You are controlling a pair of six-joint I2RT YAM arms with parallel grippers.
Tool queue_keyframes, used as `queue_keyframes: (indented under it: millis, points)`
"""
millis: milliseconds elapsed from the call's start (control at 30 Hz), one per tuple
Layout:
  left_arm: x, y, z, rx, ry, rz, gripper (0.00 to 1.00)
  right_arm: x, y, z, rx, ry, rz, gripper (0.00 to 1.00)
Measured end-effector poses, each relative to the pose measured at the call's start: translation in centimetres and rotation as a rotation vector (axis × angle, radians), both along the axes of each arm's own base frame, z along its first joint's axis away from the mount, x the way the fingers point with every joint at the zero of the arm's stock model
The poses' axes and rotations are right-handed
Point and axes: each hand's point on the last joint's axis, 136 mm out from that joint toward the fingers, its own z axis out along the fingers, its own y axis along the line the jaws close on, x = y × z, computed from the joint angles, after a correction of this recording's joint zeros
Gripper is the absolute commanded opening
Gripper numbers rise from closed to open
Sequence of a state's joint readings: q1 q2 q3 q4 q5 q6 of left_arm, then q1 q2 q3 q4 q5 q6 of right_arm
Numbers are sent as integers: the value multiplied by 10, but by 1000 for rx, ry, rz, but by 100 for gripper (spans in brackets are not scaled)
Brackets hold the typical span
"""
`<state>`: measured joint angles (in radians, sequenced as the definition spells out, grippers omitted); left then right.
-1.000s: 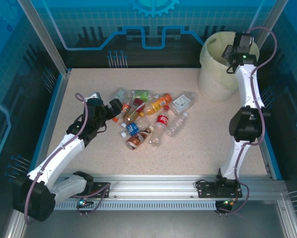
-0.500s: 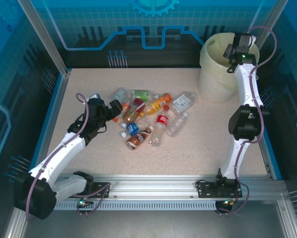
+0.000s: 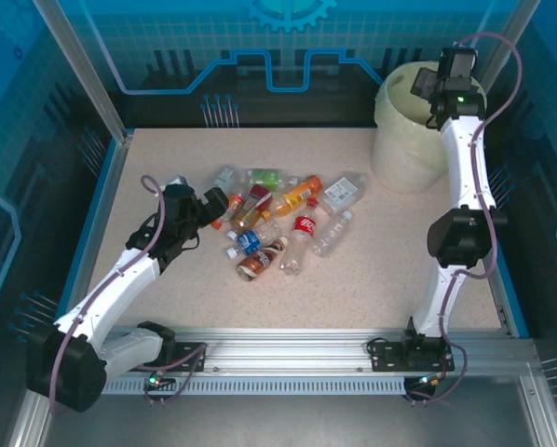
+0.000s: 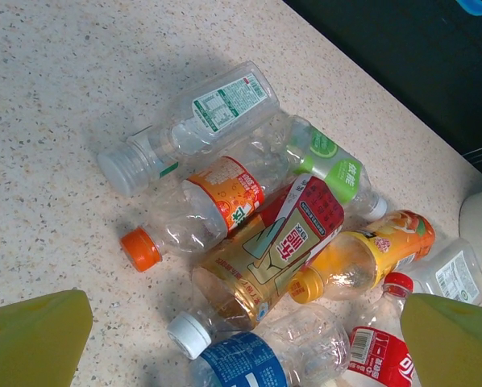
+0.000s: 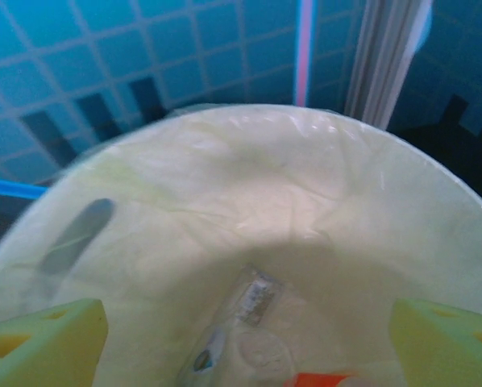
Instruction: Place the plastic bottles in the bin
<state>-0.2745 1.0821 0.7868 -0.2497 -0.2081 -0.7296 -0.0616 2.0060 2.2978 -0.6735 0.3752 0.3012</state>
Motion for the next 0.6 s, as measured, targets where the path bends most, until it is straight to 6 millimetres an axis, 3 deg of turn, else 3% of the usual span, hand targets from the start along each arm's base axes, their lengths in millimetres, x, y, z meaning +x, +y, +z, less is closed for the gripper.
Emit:
queue_keyframes:
  millis: [167,300,400,600]
  points:
    - [-2,2,-5,-6,12,6,99,-27,44,36,20,-51,142,100]
    - [-4,4,-9,-11,18,7,99,-62,74,40,68,-54,247,100]
    - [-4,6,-10,-19,17,8,99,-92,99,21,112,-21,316,100]
    - [-6,6,-15,-44,25,14,99,-147,158,-50,219,89,416,100]
